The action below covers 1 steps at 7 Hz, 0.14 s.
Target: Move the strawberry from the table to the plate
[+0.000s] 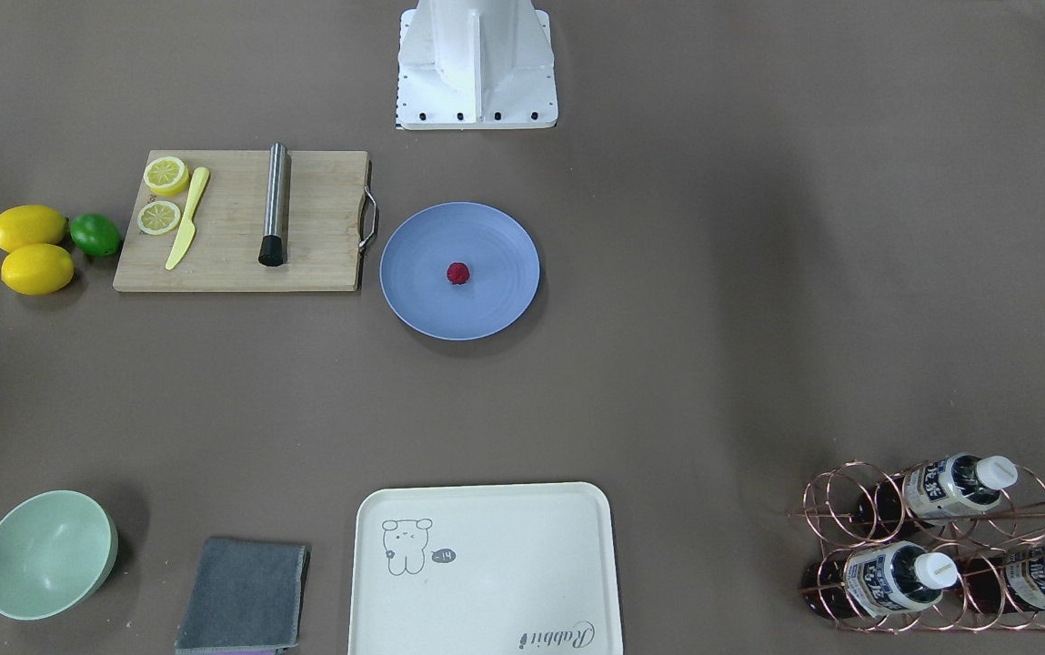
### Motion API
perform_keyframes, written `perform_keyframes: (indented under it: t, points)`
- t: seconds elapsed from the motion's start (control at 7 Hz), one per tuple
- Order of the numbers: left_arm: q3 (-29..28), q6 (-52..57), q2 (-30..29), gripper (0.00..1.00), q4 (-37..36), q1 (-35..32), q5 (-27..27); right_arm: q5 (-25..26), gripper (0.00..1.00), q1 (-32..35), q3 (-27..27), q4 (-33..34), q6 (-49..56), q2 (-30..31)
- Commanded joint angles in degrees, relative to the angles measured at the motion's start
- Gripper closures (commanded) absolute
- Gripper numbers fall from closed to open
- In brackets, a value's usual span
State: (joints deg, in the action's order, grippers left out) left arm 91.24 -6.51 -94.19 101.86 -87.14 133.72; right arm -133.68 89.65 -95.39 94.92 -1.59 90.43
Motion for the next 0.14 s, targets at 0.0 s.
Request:
perform_keyframes:
  t: [0.0]
  points:
    - [-0.19, 0.01, -0.29, 0.02, 0.0, -0.04, -0.04, -0.09, 0.0, 0.0, -0.14, 0.0, -0.08, 0.1]
